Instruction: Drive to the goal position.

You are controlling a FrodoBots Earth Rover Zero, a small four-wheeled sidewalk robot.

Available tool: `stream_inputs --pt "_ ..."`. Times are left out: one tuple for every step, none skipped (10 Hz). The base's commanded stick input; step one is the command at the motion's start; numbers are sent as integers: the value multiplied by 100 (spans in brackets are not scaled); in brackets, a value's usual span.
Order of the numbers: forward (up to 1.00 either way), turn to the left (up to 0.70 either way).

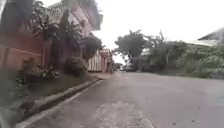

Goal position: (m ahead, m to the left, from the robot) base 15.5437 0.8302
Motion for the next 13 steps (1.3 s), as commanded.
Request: stream_inputs --pt "70 -14" --pt "70 -5" --pt "70 -2" --pt "70 0" --pt "70 -1" --pt "70 -3" --pt "70 -17" --pt "70 -21" --pt "70 0" --pt "70 0" --pt "70 0" --pt "70 0" --pt "70 0"
